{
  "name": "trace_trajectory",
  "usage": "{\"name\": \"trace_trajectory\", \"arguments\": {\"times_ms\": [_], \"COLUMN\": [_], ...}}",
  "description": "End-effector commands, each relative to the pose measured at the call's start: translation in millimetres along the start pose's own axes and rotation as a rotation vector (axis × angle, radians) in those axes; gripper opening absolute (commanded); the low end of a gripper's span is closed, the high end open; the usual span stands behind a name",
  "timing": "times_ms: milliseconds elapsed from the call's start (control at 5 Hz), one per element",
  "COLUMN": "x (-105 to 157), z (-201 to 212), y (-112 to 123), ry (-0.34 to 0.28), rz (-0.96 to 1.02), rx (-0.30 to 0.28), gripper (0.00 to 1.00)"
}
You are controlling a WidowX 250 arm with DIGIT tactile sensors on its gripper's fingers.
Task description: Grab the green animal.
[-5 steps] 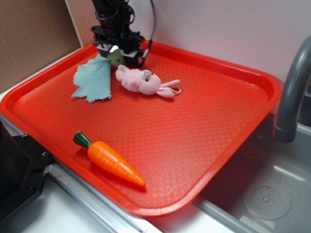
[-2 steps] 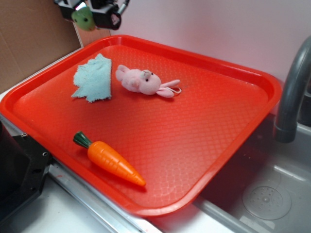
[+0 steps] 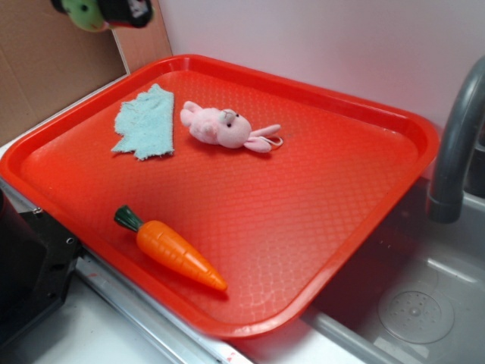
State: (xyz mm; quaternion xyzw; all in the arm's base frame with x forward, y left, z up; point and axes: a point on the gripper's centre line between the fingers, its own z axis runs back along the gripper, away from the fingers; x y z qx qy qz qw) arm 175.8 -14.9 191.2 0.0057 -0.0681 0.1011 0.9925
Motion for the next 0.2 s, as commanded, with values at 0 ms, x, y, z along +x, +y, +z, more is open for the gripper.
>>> {"name": "trace_trajectory", "arguments": {"times_ms": [0], "x": [-4.9], "z": [3.2], "y": [1.8], "ry": [0.015], "rz": [0.014], "rx": [-0.02], "gripper": [0.0]}}
